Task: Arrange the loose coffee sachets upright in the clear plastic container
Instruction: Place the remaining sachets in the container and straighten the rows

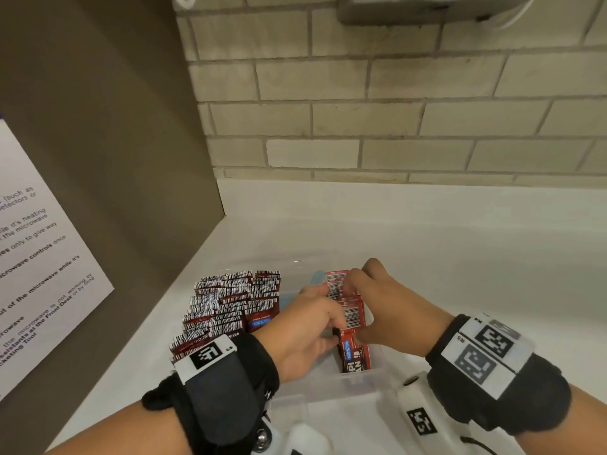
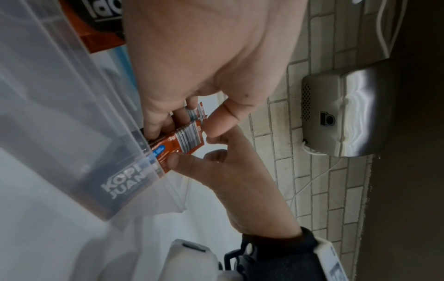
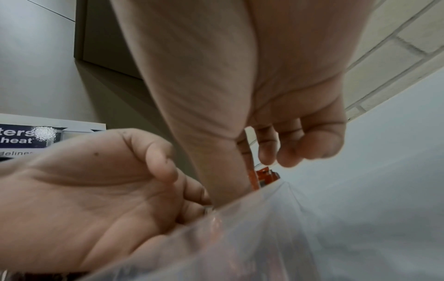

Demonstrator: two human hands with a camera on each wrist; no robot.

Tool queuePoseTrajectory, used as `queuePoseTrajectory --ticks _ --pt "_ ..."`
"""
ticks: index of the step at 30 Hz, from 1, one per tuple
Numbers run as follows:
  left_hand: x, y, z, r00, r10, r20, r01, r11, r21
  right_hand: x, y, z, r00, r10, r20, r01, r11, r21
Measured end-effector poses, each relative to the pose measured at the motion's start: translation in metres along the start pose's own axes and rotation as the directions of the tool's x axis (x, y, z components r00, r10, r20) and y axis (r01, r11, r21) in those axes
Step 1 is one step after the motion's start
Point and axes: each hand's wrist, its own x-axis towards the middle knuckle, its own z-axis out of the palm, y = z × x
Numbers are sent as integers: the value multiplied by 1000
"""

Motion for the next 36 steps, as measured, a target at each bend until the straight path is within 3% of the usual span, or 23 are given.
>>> queuePoseTrajectory --ticks 17,32,34,36 --pt "-1 -1 -1 1000 -2 -9 2 1000 26 4 3 -4 999 14 31 -13 1000 -5" --pt "2 -6 -4 1000 -23 -14 24 994 104 -5 -11 -16 987 -123 101 134 985 -110" --pt "3 -8 -6 1000 -13 -3 13 988 157 -10 -10 -16 984 -147 101 154 986 -64" --pt "2 -9 -6 1000 19 10 -20 976 217 -12 -8 -18 979 -176 99 165 980 109"
